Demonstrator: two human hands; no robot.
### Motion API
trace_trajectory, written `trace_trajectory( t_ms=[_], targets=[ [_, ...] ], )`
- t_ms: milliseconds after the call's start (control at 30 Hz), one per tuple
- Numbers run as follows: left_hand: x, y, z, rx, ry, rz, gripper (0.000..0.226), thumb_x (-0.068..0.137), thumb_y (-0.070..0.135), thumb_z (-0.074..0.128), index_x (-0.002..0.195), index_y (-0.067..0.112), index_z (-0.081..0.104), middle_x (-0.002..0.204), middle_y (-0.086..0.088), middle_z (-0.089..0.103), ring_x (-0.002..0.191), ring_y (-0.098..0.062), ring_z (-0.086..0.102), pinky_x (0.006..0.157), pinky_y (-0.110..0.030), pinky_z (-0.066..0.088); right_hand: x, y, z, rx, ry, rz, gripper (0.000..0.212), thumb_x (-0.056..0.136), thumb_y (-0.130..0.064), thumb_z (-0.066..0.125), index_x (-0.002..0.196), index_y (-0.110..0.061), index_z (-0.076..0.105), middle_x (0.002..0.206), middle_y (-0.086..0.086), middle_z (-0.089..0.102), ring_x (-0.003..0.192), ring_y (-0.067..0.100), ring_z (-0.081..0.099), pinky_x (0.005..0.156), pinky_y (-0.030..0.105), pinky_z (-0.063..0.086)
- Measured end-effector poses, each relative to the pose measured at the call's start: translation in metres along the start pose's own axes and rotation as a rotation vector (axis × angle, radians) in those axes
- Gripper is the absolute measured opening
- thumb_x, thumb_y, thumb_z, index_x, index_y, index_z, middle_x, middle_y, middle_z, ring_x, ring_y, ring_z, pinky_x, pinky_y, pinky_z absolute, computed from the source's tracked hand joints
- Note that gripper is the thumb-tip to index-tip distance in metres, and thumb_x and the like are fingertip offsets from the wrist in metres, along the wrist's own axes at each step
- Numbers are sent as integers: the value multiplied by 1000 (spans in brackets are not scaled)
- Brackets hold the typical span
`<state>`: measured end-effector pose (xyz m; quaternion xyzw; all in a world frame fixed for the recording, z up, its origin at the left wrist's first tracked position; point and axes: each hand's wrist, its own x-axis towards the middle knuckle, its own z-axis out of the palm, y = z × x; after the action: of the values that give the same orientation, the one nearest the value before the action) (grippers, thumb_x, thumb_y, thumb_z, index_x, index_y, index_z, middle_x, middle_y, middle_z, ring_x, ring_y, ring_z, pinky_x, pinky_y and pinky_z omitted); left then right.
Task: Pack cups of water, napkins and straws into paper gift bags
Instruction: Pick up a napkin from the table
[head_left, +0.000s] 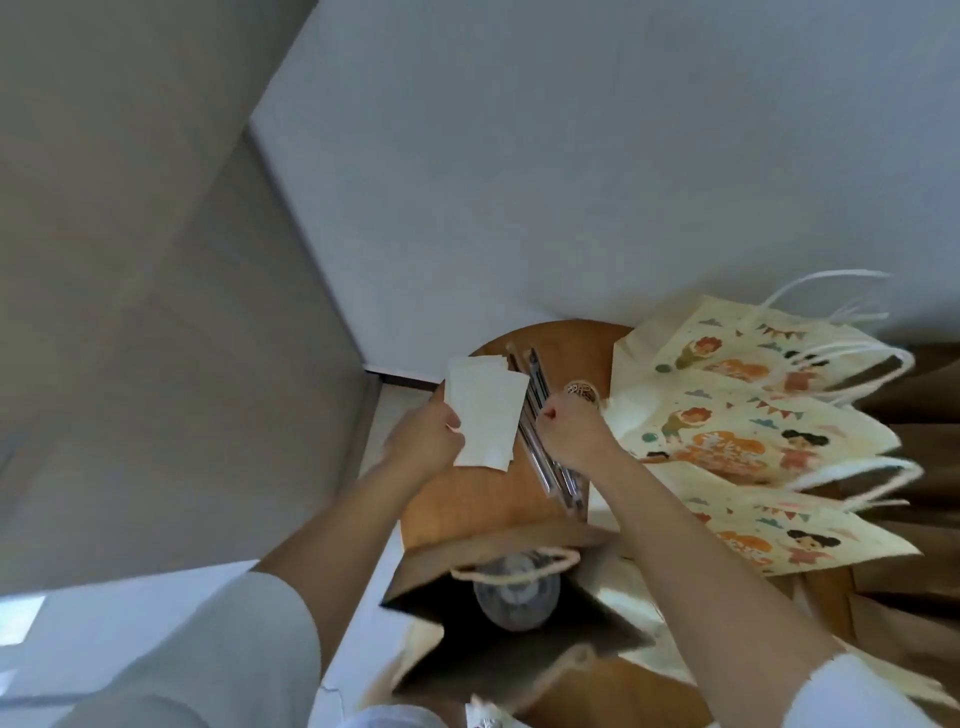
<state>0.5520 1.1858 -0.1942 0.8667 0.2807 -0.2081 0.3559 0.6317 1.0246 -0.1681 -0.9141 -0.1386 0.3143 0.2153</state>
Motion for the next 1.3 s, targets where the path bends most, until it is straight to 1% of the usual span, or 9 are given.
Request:
trace_trajectory(
  t_ms=[67, 167, 333, 433, 567, 800, 1000, 1133, 1300],
  targets=[
    [27, -4, 12, 9, -63, -51, 33, 91, 24, 56, 123, 14, 58, 126, -4, 58, 110, -20, 55, 82, -24, 42, 33, 5, 11, -86, -205, 66, 36, 89, 4, 36, 56, -11, 34, 56, 2, 36, 49, 11, 33, 43, 17, 28],
    [66, -8, 33, 0, -102, -122, 36, 93, 29, 58, 124, 12, 56, 127, -6, 57, 110, -22, 56, 83, -25, 43, 73, 26, 30, -132, -334, 201, 35, 91, -3, 41, 57, -14, 35, 58, 2, 37, 49, 12, 35, 45, 20, 28],
    [112, 1, 63, -37, -97, -181, 48, 89, 35, 63, 129, 10, 49, 125, -8, 57, 109, -24, 57, 84, -30, 49, 102, 51, 70, -130, -247, 330, 19, 94, -15, 43, 75, -16, 44, 68, -3, 45, 64, 15, 49, 54, 25, 40],
    [129, 6, 75, -25, -57, -233, 56, 83, 37, 69, 127, 11, 45, 123, -8, 53, 109, -24, 55, 80, -30, 51, 102, 53, 83, -162, -231, 300, 17, 97, -14, 41, 81, -18, 45, 79, -5, 50, 76, 16, 54, 56, 21, 36],
    [139, 8, 85, 2, -23, -338, 66, 79, 39, 74, 128, 12, 39, 126, -8, 50, 113, -24, 52, 89, -37, 53, 104, 56, 92, -242, -181, 290, 19, 97, -14, 45, 114, -10, 52, 110, 6, 62, 101, 22, 62, 79, 29, 48],
    [138, 7, 88, 20, -46, -228, 18, 89, 32, 61, 98, 16, 59, 104, -2, 60, 87, -16, 59, 73, -25, 53, 104, 59, 99, -199, -215, 389, 16, 96, -22, 47, 99, -10, 58, 96, 5, 64, 89, 21, 64, 64, 26, 44],
    [121, 16, 63, -259, -125, -180, 8, 93, 20, 52, 97, 16, 47, 87, 4, 47, 77, -10, 47, 54, -14, 31, 90, 49, 79, 94, -36, 506, 31, 87, -23, 53, 61, -14, 40, 54, -1, 42, 47, 11, 41, 44, 22, 29],
    [105, 26, 42, -448, -83, -192, 28, 83, 25, 50, 111, 28, 49, 104, 6, 58, 89, -14, 57, 69, -27, 51, 75, 25, 54, 369, 64, 336, 36, 84, -14, 56, 54, -14, 36, 48, -1, 34, 44, 12, 34, 45, 19, 26],
    [65, 58, 18, -750, -82, -98, 15, 91, 9, 52, 92, 20, 62, 85, 6, 63, 80, -10, 59, 66, -22, 46, 50, -9, 31, 384, 51, 148, 41, 79, -13, 59, 48, -15, 33, 46, 0, 28, 45, 15, 29, 49, 28, 24]
  ],
)
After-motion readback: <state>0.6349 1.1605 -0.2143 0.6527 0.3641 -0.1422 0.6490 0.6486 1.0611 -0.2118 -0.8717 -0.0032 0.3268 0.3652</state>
